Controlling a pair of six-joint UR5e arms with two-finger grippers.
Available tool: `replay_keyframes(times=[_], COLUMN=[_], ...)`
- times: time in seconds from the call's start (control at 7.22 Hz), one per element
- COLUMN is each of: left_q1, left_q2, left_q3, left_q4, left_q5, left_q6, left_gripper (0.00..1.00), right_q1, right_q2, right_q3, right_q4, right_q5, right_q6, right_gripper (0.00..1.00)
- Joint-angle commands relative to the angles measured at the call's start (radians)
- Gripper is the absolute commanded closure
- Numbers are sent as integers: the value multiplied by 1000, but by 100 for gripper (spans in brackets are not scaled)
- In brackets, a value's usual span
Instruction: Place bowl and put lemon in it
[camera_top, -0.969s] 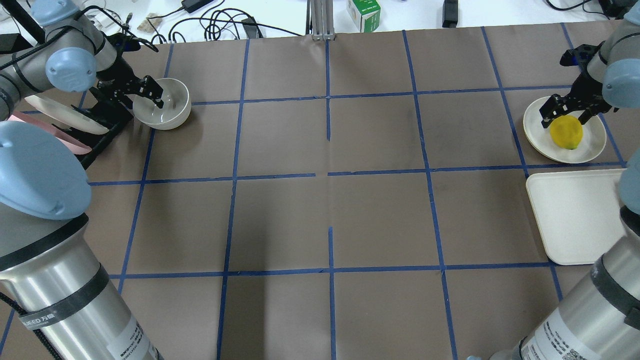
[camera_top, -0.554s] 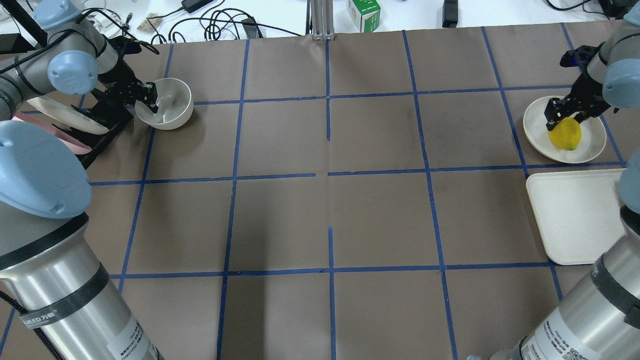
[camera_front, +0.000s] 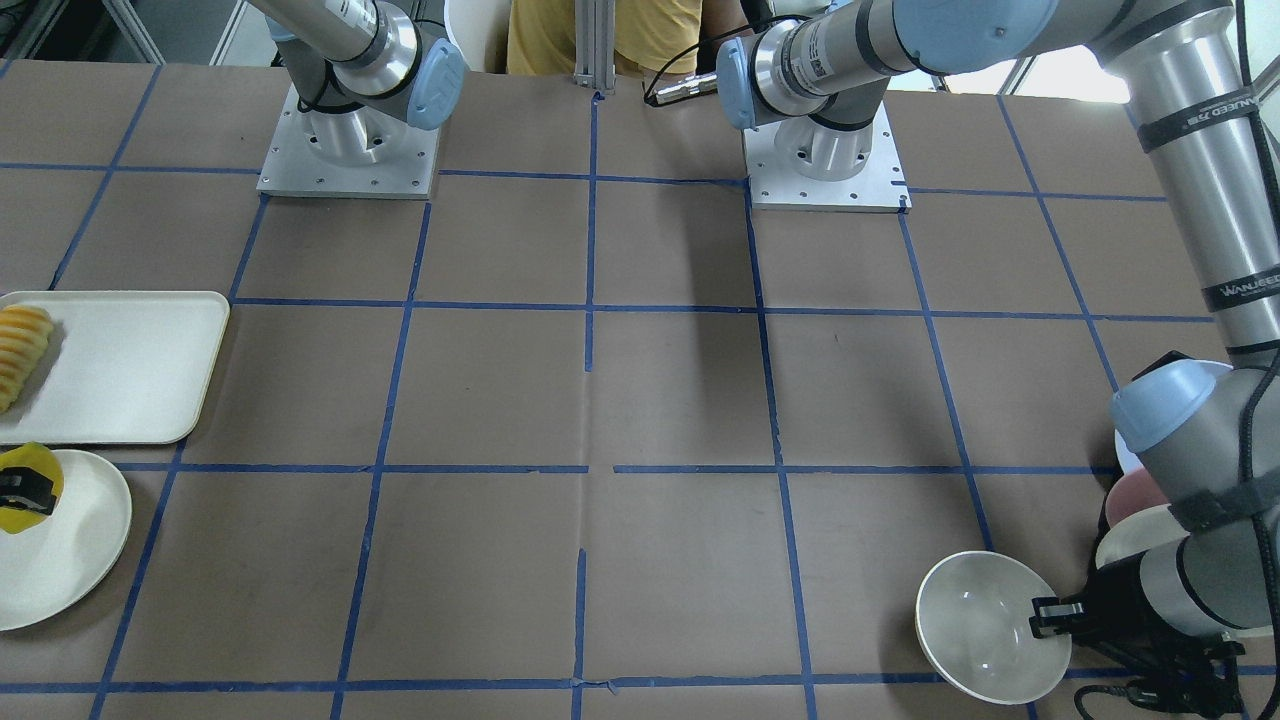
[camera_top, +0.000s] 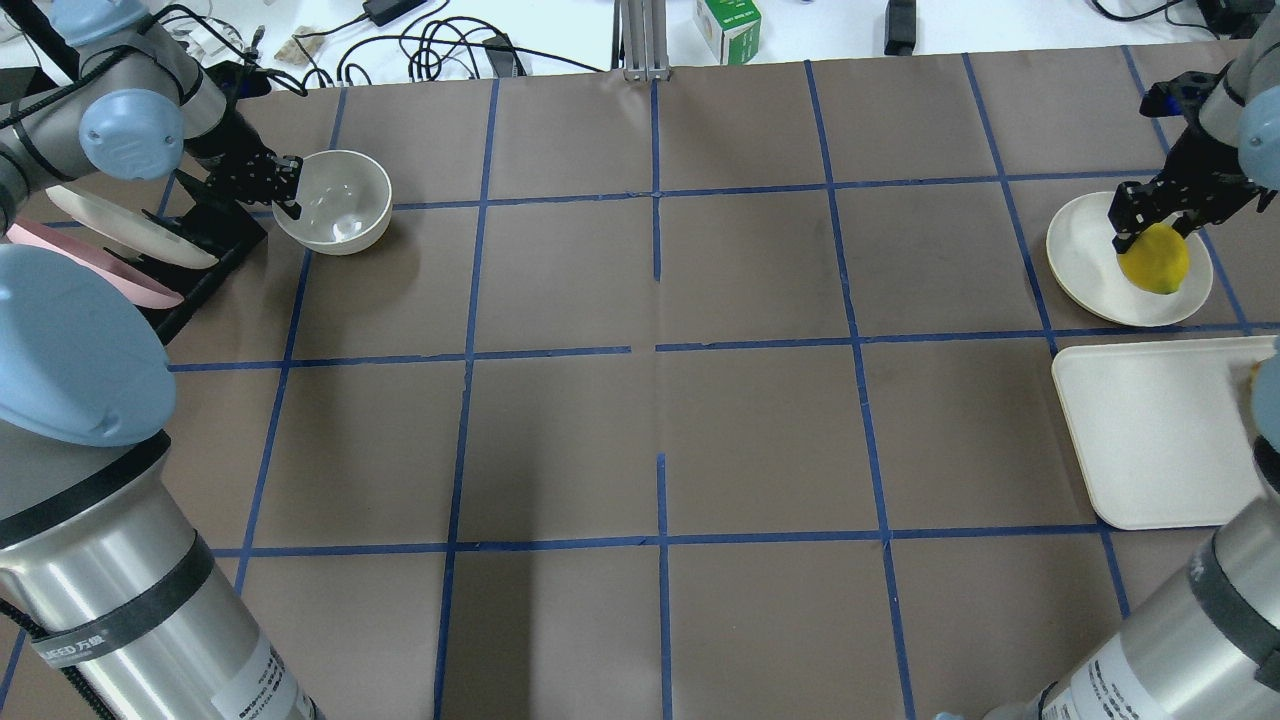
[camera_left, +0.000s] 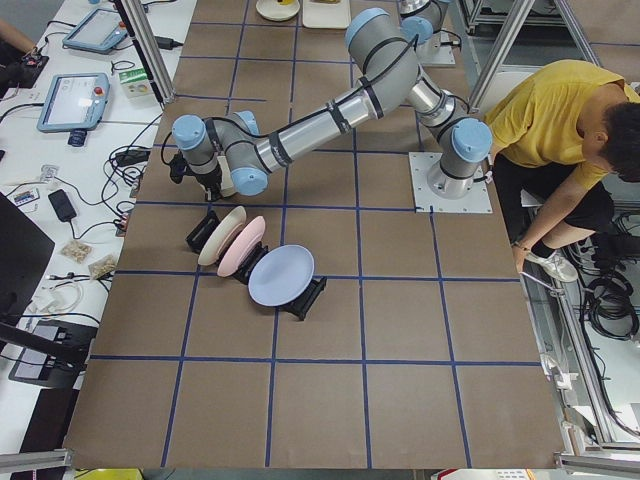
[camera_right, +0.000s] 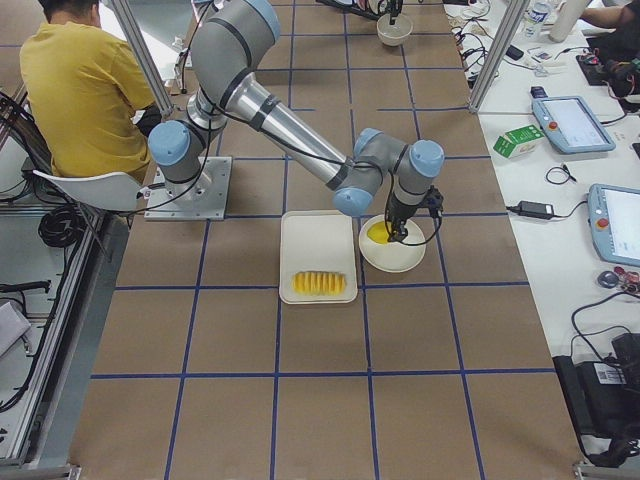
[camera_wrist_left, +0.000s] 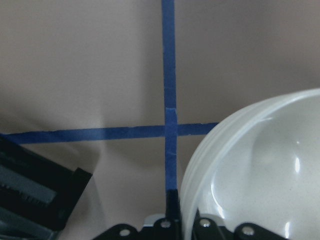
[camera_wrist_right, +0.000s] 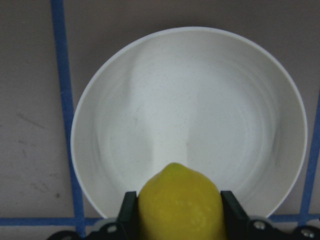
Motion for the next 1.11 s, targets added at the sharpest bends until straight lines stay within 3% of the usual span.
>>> replay_keyframes(times=[0.0,0.28,0.42,0.55,0.69,0.97], left_q1=[-30,-174,-266,-353,-439,-535], left_q2=[52,126,158,187,203,212], left_q3=[3,-23,-67,-127,-199,-387], left_q4=[-86,-151,-151,-121,-43,243], left_q5=[-8,-92,-156,-169,-164,-157], left_q6=[-107,-233,-324,-391,-448,-586], left_gripper=[100,100,100,100,100,100], right_q1=[74,150,208,284,369,450], right_q2=[-108,-284,-329,-332,-326,-314], right_q3=[-2,-2,-1,-2,-5,-15], right_q4=[147,291,343,347,335,319], right_q5=[25,33,117,127,69,72], right_q6=[103,232,316,422,473,587], right_gripper=[100,100,100,100,100,100])
